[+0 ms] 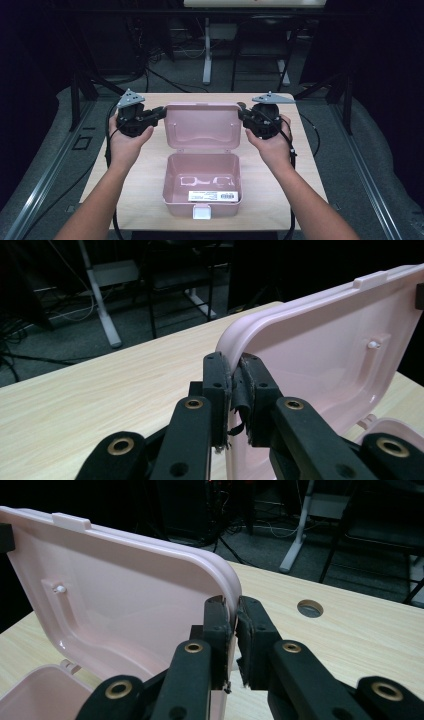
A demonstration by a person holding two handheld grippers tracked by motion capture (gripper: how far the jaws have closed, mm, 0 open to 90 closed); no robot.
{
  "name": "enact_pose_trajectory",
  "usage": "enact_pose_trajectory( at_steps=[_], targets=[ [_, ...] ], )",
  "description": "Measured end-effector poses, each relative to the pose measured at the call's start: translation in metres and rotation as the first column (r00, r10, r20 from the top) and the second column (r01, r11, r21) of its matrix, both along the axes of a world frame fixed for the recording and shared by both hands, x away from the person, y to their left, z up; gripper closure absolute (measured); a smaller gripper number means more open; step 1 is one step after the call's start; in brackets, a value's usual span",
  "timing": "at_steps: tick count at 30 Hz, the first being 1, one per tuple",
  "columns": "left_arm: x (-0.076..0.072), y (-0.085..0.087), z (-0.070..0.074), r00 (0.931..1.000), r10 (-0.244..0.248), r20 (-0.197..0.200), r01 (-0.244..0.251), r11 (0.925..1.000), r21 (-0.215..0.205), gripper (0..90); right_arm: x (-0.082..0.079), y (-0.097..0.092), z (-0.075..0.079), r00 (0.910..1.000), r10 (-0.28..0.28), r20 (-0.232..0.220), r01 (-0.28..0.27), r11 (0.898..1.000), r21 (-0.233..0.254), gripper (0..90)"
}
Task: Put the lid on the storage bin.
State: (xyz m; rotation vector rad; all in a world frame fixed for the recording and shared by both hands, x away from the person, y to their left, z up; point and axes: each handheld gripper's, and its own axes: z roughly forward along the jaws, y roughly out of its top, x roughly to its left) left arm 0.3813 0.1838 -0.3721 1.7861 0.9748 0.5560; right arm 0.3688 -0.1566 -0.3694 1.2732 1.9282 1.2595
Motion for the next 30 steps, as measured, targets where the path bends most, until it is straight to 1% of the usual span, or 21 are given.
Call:
enact_pose_trajectory(
  at_steps=[5, 9, 10, 12, 18, 26, 30],
  targets=[
    [-0.004, 0.002, 0.001, 0.9998, -0.017, 0.003, 0.017, 0.9999, -0.001, 82.4, -0.004, -0.001, 0.001, 0.9999, 0.011, 0.005, -0.011, 1.000, 0.002, 82.7],
    [-0.007, 0.005, 0.003, 0.9993, -0.039, -0.002, 0.039, 0.9993, -0.003, 82.5, -0.008, -0.003, 0.001, 0.9997, 0.025, 0.009, -0.025, 1.000, 0.005, 82.7],
    [-0.007, 0.005, 0.002, 0.9992, -0.040, 0.005, 0.040, 0.9992, -0.004, 82.5, -0.008, -0.003, 0.002, 0.9995, 0.029, 0.009, -0.029, 1.000, 0.004, 82.8],
    [-0.008, 0.006, 0.003, 0.9989, -0.046, 0.006, 0.046, 0.9990, -0.002, 82.5, -0.010, -0.004, 0.003, 0.9993, 0.038, 0.006, -0.038, 0.999, 0.006, 82.8],
    [-0.011, 0.008, 0.003, 0.9980, -0.062, 0.007, 0.063, 0.9980, -0.011, 82.4, -0.013, -0.006, 0.003, 0.9984, 0.056, 0.010, -0.056, 0.998, 0.007, 82.9],
    [-0.016, 0.010, 0.003, 0.9970, -0.077, 0.011, 0.077, 0.9969, -0.018, 82.0, -0.019, -0.008, 0.004, 0.9975, 0.069, 0.016, -0.069, 0.997, 0.013, 83.1],
    [-0.019, 0.011, 0.004, 0.9968, -0.079, 0.013, 0.080, 0.9967, -0.014, 81.9, -0.021, -0.008, 0.004, 0.9971, 0.075, 0.015, -0.075, 0.997, 0.015, 83.1]
  ],
)
